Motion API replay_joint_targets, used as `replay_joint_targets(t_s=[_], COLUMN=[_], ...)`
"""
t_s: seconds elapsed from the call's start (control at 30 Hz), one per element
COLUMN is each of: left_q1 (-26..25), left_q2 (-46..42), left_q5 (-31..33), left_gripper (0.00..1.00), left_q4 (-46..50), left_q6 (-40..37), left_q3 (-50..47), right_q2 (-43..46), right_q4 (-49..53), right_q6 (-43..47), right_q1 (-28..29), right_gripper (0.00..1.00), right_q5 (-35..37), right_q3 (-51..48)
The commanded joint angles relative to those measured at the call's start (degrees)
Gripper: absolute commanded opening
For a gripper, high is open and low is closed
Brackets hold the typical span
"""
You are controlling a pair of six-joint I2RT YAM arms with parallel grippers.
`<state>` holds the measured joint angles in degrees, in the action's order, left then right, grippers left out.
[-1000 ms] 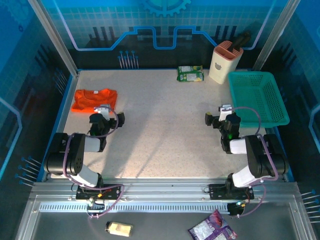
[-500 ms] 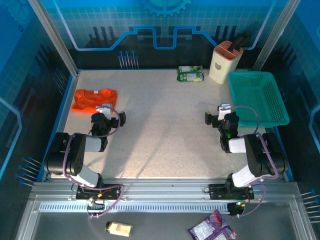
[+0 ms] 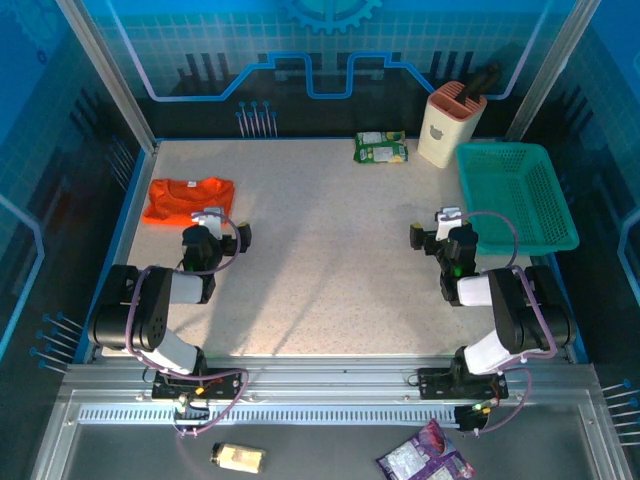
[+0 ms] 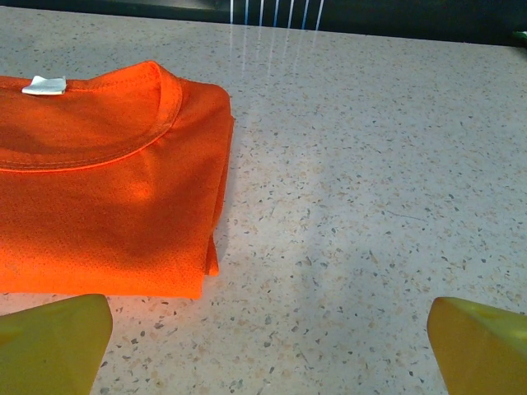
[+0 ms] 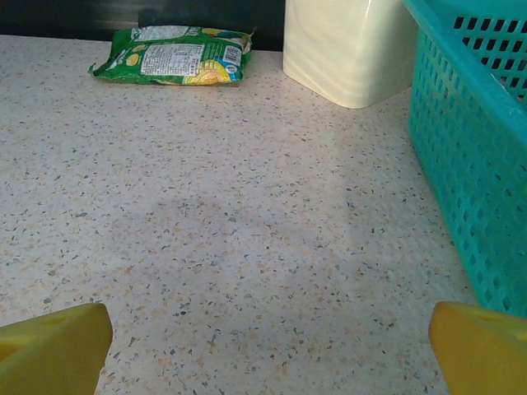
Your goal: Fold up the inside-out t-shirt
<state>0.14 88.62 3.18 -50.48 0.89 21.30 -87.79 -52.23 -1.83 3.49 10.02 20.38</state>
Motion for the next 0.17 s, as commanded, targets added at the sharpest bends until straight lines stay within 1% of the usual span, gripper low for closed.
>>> replay_joint_targets(t_s=[0.0,0.13], left_q1=[-0.5,-0.5], left_q2=[0.4,0.3], left_q5=[0.3,0.3], left_gripper=[0.99,0.99], left_q4=[-1.7,-1.7], left_q6=[-1.5,-1.5], left_q3=[1.0,0.9], right_q2=[-0.6,-0.6], right_q4=[-0.3,-0.6], right_q6=[0.9,1.0], right_q1=[0.6,0.6], right_gripper=[1.0,1.0], right_q5=[-0.5,-0.6], right_q3=[1.8,1.5])
